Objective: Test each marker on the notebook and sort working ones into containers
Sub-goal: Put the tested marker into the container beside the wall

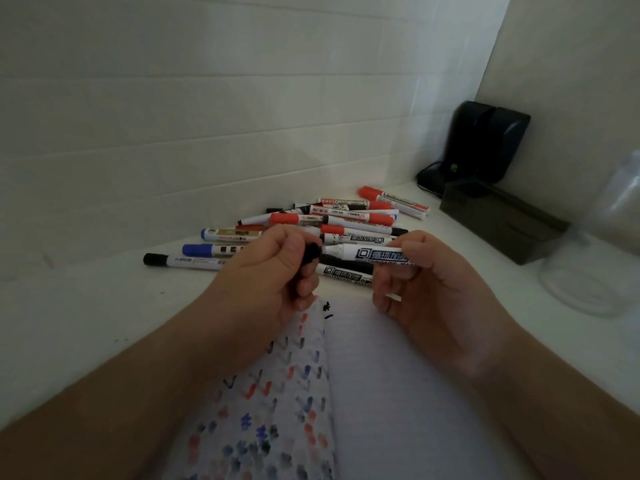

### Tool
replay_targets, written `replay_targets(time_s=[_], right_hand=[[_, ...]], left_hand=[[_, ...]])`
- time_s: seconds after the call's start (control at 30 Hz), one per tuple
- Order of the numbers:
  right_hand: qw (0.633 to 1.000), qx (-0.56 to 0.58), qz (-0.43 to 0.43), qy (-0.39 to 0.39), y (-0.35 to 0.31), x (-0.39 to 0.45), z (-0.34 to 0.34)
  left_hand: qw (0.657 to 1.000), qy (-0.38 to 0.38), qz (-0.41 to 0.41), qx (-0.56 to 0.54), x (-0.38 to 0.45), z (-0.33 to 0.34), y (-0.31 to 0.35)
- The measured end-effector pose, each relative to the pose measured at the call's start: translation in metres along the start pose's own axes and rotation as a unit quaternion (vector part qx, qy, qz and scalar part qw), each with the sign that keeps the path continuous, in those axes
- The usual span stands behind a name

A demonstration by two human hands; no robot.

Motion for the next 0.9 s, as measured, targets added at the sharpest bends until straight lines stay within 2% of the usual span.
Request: replay_targets(time_s=[0.1,0.17,0.23,0.27,0.43,0.5,0.63,0.73,0.83,0.9], right_hand=[[1.000,-0.020,-0.002,0.011,0.001,0.001,0.000],[0.998,-0.065,-0.022,0.015,0.003,0.002,-0.001],[0.991,-0.124,-0.043,0.013,0.005,0.001,0.000],[0.988,-0.147,-0.052,0.010,0.006,0.001,0.000],[0.959,-0.257,-0.118,-0.022,0.002,-0.004,0.001],[0.950,-0.280,-0.139,-0.014,-0.001,-0.006,0.004],[0.957,-0.260,-0.127,-0.005,-0.006,-0.014,0.008],[0.950,-0.285,-0.125,0.012,-0.012,-0.022,0.011],[0.933,-0.342,-0.106,0.015,-0.018,-0.033,0.010],[0.931,-0.355,-0.078,0.022,-0.021,-0.046,0.005]], left_hand=[[1.000,-0.015,-0.005,0.003,-0.003,0.002,0.002],[0.993,0.007,0.014,0.120,-0.004,-0.001,0.002],[0.960,0.025,0.048,0.273,-0.005,-0.003,0.001],[0.956,0.028,0.055,0.287,-0.005,-0.002,0.000],[0.991,0.030,0.027,0.124,-0.008,0.011,0.005],[0.993,0.024,0.038,0.107,-0.009,0.016,0.006],[0.992,0.012,0.077,0.096,-0.010,0.025,0.007],[0.996,-0.014,0.061,0.065,-0.011,0.027,0.004],[0.994,-0.033,0.056,0.094,-0.012,0.021,-0.001],[0.973,-0.048,0.089,0.210,-0.015,0.018,-0.001]])
Point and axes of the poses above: each hand's wrist, its own x-axis towards the middle knuckle, its own z-axis out of the palm, y = z × x, the point moved 1 cm from there along x, towards the middle knuckle, and after that the axes turned 5 degrees about -z, right-handed, at the moved point
